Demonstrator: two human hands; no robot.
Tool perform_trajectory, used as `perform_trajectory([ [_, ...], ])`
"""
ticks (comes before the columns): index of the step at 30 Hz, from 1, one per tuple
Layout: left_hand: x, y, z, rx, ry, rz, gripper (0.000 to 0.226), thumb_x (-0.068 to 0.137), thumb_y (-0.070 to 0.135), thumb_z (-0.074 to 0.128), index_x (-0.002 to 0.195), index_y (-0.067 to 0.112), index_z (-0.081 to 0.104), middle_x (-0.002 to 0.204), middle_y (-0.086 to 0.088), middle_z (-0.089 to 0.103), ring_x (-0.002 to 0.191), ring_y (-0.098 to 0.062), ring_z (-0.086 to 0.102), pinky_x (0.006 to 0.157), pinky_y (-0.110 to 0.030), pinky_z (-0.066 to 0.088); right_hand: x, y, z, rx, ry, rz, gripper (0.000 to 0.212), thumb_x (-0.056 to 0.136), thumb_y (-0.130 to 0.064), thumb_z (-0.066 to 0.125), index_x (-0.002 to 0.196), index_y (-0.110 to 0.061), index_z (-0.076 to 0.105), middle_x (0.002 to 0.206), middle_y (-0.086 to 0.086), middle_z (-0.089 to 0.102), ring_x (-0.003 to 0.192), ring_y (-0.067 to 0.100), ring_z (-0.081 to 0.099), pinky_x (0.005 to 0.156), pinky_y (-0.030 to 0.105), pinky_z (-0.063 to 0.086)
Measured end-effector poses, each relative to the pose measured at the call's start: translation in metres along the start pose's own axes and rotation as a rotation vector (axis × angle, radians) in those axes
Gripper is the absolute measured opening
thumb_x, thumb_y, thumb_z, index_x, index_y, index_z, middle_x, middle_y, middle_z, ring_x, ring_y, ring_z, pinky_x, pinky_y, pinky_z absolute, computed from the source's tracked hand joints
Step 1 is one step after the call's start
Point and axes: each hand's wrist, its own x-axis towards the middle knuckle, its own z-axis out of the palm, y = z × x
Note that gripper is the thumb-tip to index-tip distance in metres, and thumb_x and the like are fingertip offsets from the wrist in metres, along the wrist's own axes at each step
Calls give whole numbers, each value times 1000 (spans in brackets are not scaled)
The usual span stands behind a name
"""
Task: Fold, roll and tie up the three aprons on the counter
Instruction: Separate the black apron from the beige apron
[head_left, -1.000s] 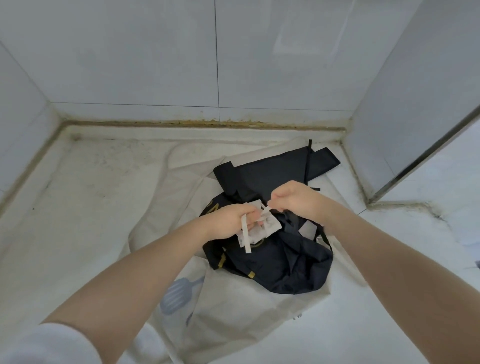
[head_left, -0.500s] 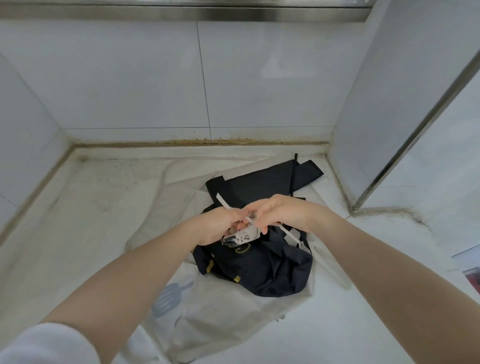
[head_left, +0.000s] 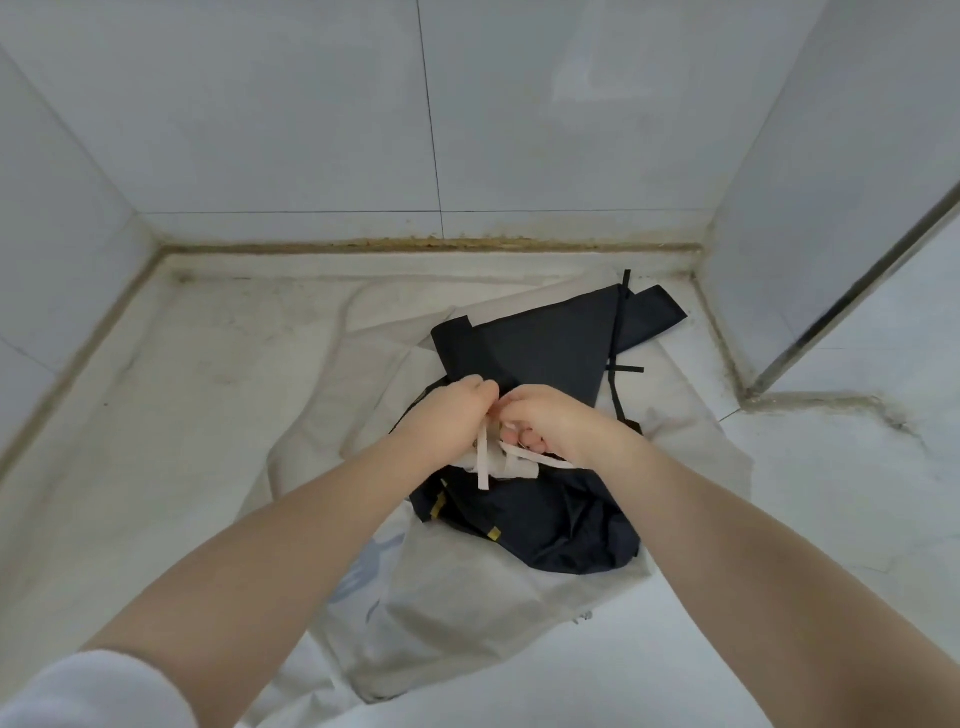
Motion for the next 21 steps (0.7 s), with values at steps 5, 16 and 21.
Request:
perform_trajectory([
  [5, -5, -7, 11, -362, 275, 26, 5, 89, 12, 54, 94, 11, 53, 92, -2, 53, 81, -20, 53, 72, -33, 47, 12, -2, 3, 189, 110, 69, 25, 89, -28, 51, 68, -15, 57, 57, 0, 53, 50, 10, 33, 49, 23, 27],
  [16, -7, -32, 1, -882, -24, 10, 33, 102, 23, 34, 93, 24, 65, 99, 2, 67, 89, -11, 60, 80, -22, 47, 12, -10, -5, 1084, 155, -363, 22, 97, 1, 41, 96, -10, 60, 80, 4, 64, 53, 8, 53, 55, 20, 48],
  [21, -12, -44, 13, -1074, -142, -60, 37, 101, 24, 37, 94, 16, 72, 115, 14, 66, 110, -5, 58, 99, -21, 41, 23, 9, 6, 373, 285, -210, 37, 88, 8, 36, 69, -12, 60, 61, 3, 53, 46, 10, 44, 46, 19, 36],
])
